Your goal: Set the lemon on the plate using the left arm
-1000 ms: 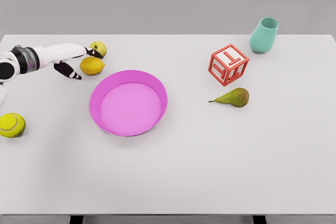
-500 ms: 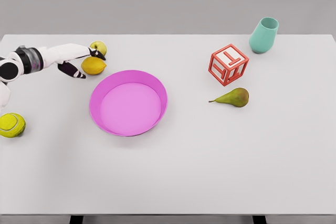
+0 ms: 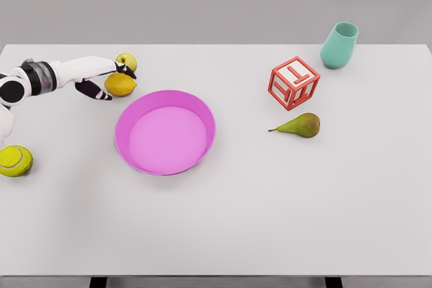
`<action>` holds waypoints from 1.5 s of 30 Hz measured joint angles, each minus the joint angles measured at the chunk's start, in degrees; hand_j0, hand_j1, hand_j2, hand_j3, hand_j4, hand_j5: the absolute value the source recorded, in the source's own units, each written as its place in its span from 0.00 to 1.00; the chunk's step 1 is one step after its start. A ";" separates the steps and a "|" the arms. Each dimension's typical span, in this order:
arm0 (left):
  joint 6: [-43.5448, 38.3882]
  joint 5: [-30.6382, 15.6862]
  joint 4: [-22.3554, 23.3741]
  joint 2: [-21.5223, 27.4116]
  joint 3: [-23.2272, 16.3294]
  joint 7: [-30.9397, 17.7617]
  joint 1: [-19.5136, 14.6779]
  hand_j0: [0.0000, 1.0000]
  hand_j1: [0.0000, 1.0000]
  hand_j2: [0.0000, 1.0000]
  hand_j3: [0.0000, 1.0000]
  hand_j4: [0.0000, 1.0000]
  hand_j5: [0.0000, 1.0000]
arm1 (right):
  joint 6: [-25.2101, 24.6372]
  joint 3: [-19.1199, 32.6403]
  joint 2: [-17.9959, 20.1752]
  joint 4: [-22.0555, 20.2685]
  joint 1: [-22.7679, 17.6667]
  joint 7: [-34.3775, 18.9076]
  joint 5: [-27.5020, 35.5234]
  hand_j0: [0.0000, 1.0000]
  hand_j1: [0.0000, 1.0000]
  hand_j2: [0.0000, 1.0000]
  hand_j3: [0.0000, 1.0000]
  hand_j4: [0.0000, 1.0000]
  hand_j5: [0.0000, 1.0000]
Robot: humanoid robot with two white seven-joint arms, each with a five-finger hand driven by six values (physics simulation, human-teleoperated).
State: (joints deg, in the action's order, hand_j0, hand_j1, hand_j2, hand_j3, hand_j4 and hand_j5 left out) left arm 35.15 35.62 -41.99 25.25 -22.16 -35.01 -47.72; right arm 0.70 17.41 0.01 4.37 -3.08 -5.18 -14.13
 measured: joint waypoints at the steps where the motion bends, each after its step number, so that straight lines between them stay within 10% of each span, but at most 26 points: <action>1: 0.00 0.01 0.00 -0.05 0.01 0.00 0.00 0.76 0.76 0.76 0.76 0.76 0.76 | 0.00 0.00 0.00 0.00 0.00 0.00 0.00 1.00 1.00 1.00 1.00 1.00 1.00; 45: 0.01 -0.62 -0.37 -0.61 0.27 -0.08 0.53 0.45 0.45 0.45 0.45 0.45 0.45 | 0.00 0.00 0.00 0.00 0.00 0.00 -0.01 1.00 1.00 1.00 1.00 1.00 1.00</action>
State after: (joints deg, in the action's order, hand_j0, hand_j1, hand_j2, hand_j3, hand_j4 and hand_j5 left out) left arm 35.16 35.00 -42.36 24.64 -21.89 -35.09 -47.20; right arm 0.70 17.41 0.01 4.36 -3.08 -5.18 -14.14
